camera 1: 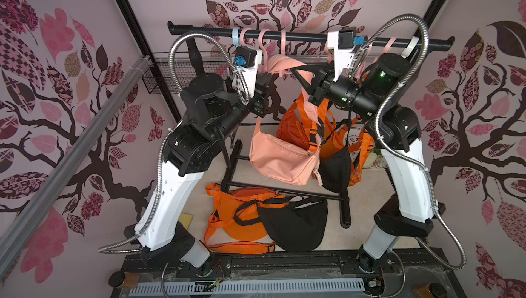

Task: Hang the bag on a hook
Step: Hang the bag on the hook.

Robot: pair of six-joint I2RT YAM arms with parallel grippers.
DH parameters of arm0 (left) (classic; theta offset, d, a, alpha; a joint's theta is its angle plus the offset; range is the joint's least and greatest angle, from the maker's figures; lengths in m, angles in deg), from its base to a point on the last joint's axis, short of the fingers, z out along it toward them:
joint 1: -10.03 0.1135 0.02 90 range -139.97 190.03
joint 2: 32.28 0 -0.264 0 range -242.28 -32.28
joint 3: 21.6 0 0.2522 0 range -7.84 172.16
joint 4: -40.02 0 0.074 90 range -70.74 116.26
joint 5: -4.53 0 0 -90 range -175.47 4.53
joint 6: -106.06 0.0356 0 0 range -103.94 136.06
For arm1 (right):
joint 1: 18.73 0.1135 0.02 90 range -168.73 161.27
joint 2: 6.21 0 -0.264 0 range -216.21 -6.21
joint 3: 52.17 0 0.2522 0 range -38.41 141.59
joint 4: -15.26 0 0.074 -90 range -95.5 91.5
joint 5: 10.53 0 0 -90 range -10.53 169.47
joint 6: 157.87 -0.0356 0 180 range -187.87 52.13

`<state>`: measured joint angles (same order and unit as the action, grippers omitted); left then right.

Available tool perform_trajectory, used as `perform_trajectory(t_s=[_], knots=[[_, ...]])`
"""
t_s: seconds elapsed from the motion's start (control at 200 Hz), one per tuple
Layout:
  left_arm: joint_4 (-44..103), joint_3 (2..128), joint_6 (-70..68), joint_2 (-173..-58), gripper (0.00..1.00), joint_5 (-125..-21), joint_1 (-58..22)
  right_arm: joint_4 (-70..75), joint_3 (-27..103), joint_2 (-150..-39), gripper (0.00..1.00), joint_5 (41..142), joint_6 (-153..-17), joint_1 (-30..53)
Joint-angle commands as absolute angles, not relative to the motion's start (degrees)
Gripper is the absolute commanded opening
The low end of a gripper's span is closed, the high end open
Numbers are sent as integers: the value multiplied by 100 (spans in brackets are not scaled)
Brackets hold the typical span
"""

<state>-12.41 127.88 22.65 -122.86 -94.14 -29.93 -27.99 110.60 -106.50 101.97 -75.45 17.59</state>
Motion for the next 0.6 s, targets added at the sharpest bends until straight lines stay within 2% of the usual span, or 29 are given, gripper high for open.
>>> perform_trajectory(t_s=[0.0, 0.15, 0.295, 0.595], knots=[[-1418, 13232, 2395, -12451, 0, -9602, -2881, -2134, 11412, -10690, 0, 10845, -7882, 1650], [-1445, 13227, 2376, -12597, 0, -9488, -2861, -2046, 11395, -10850, 0, 11084, -8180, 1356], [-1490, 13209, 2310, -12674, 0, -9295, -2852, -2095, 11168, -10777, 0, 10872, -8113, 1313], [-1626, 12978, 2192, -12737, 0, -9147, -2840, -1941, 10177, -10372, 0, 10672, -8147, 1296]])
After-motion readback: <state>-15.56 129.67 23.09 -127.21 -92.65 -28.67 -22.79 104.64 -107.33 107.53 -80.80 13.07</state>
